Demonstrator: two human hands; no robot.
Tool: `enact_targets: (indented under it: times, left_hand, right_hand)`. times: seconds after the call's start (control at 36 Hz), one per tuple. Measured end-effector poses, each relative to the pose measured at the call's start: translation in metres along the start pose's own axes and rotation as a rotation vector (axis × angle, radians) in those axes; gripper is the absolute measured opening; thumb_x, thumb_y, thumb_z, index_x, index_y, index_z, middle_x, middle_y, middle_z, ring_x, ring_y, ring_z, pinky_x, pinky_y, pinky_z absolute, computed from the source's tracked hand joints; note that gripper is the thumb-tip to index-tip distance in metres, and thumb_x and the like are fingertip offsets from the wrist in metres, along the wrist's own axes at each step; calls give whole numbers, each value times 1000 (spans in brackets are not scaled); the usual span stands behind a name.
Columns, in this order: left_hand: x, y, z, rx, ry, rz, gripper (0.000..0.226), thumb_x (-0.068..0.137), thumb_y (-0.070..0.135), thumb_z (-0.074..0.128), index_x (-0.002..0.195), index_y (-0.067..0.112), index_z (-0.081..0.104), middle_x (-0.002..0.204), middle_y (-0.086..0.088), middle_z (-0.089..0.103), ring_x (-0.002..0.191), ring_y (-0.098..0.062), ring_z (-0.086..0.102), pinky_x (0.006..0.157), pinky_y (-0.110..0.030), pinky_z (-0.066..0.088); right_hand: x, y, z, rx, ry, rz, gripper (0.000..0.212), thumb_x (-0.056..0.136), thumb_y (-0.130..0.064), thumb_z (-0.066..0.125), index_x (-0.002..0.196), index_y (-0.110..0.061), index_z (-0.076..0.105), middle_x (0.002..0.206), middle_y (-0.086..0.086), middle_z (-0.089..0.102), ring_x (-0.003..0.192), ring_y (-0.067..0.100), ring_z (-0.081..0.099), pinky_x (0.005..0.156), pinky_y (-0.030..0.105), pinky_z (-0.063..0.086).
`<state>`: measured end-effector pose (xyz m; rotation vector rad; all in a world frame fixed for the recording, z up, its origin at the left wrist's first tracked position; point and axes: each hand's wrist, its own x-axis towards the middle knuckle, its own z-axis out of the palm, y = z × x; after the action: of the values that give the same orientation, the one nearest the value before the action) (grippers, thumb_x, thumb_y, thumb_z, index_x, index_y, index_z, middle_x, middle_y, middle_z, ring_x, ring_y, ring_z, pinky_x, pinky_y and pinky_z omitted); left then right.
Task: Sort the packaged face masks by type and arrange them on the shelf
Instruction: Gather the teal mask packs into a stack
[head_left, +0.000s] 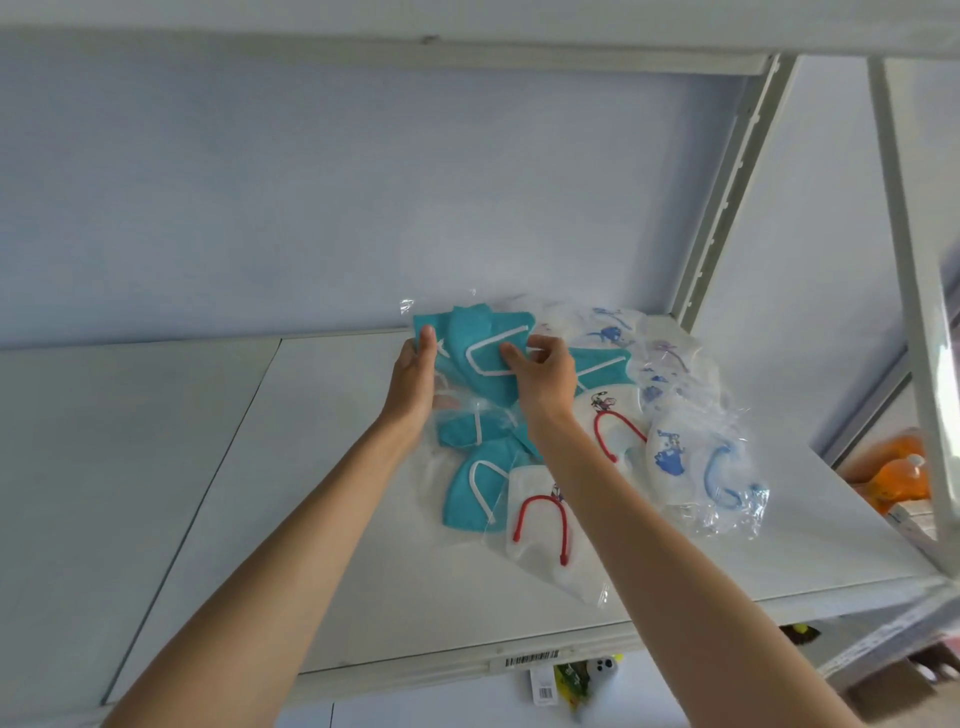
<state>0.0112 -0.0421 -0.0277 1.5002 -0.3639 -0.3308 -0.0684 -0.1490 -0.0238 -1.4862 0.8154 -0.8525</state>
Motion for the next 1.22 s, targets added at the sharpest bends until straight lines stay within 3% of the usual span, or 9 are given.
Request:
enact_targets:
  times: [0.14,0.28,0.39,0.53,0.67,0.78,0.92,1.06,1.22]
  left_hand:
    - [-4,1,-6,31,-92,35,30,91,34,64,110,15,50,99,-3,63,80,-13,68,54,-26,56]
    - [-1,-1,-14,5,-101,53,31,90,20,67,115,14,48,106,-4,64,85,-14,68,52,-23,55]
    - [0,-2,-17,1,-102,55,33,91,18,65,119,12,48,106,-2,63,86,-15,67,50,-22,54]
    - [3,-5,-16,5,-103,36,36,91,19,66,120,10,48,114,-8,62,98,-22,66,54,-25,58]
    - [8,-7,-18,78,-107,35,35,90,24,67,118,15,49,116,-7,62,104,-21,65,74,-35,60]
    - [10,-4,-22,41,-95,34,35,90,22,68,118,13,49,116,-8,62,101,-22,66,60,-29,60]
    - [14,-5,-28,3,-87,10,33,90,19,67,116,12,48,111,-7,62,89,-17,68,50,-24,56]
    - [19,-4,-31,-23,-121,17,32,92,21,64,117,13,46,108,-2,62,82,-11,67,49,-22,54]
    - [17,-2,-26,0,-182,28,39,98,39,50,130,17,46,122,0,63,97,-14,66,54,-21,52]
  right_hand:
    - [-5,4,7,-99,-56,-28,37,83,-33,72,112,-15,59,105,4,55,90,14,53,80,25,45]
    - [19,-3,-25,-208,-20,-78,47,89,-44,60,124,-12,58,109,4,62,89,14,59,77,23,46]
    - [56,4,-78,-773,131,-31,61,90,-53,53,132,-8,50,137,17,45,126,33,41,104,41,36]
    - [76,10,-103,-1025,38,181,87,78,-65,62,130,2,45,134,19,44,121,35,42,100,40,36]
    - [88,-3,-98,-915,7,178,59,79,-47,72,116,-5,54,86,8,54,76,22,55,71,32,46]
    - [98,-1,-91,-559,71,32,55,80,-22,76,125,-11,48,108,10,63,92,26,64,75,36,56]
    - [93,-25,-79,-72,178,-227,36,88,-7,63,120,-7,45,91,-2,54,87,17,61,71,32,59]
    - [66,-47,-56,389,-237,-203,20,89,2,59,97,-13,49,99,7,63,79,16,68,67,34,60]
    - [39,-28,-10,88,-457,-118,36,84,-2,67,114,-10,49,96,8,62,82,22,65,73,38,58]
